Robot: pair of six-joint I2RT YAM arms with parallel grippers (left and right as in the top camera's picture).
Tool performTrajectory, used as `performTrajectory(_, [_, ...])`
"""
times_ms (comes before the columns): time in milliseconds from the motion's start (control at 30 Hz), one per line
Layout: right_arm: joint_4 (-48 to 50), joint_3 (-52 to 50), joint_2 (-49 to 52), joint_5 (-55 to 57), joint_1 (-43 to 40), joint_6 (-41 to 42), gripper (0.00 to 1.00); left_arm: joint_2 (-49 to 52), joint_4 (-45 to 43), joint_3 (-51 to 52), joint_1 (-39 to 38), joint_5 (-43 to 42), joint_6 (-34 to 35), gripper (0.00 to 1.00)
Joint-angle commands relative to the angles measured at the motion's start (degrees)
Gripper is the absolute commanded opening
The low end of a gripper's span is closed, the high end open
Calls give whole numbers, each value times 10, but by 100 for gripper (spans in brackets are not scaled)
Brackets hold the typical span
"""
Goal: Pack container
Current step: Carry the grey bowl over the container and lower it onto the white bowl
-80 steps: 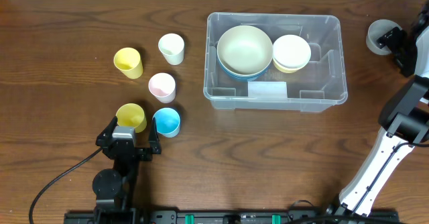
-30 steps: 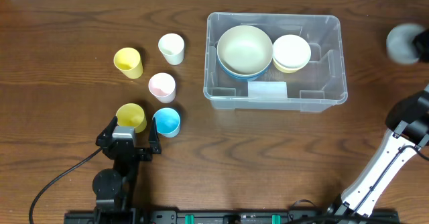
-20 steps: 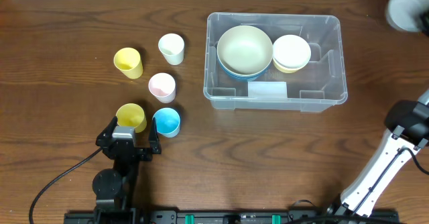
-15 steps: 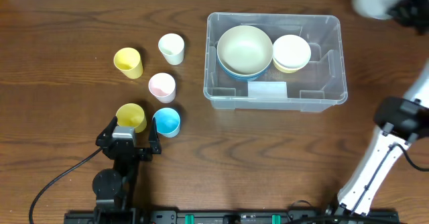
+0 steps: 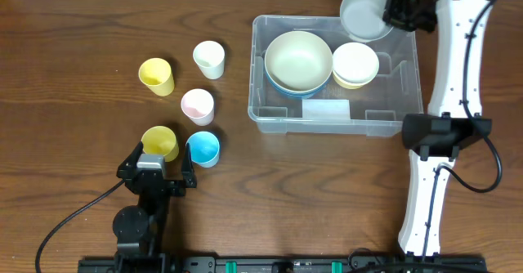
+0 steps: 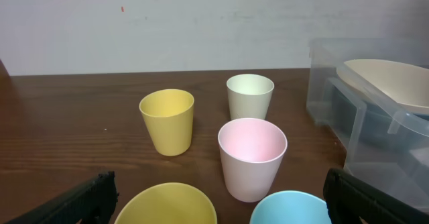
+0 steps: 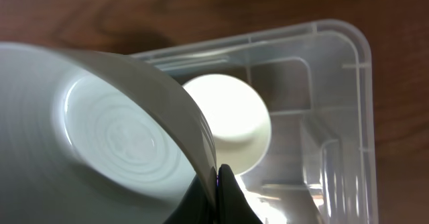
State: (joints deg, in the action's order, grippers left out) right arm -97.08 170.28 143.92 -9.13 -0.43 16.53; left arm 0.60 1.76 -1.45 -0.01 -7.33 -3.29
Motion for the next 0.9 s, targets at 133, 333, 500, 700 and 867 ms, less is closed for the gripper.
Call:
performTrajectory(133, [-2,-85,-17,59,2,18,1,-3,16,12,3,-6,-8,98])
performTrajectory(333, [7,-144,-17,59,1,2,1,-3,16,12,3,-6,-8,98])
performTrajectory(500, [31,-191,-17,59,1,1,1,-3,16,12,3,-6,-8,98])
performTrajectory(700, [59,-239,-17,59,0,1,1,-3,16,12,3,-6,-8,98])
performTrajectory(867, [73,-263,-17,59,0,1,1,-3,16,12,3,-6,-8,98])
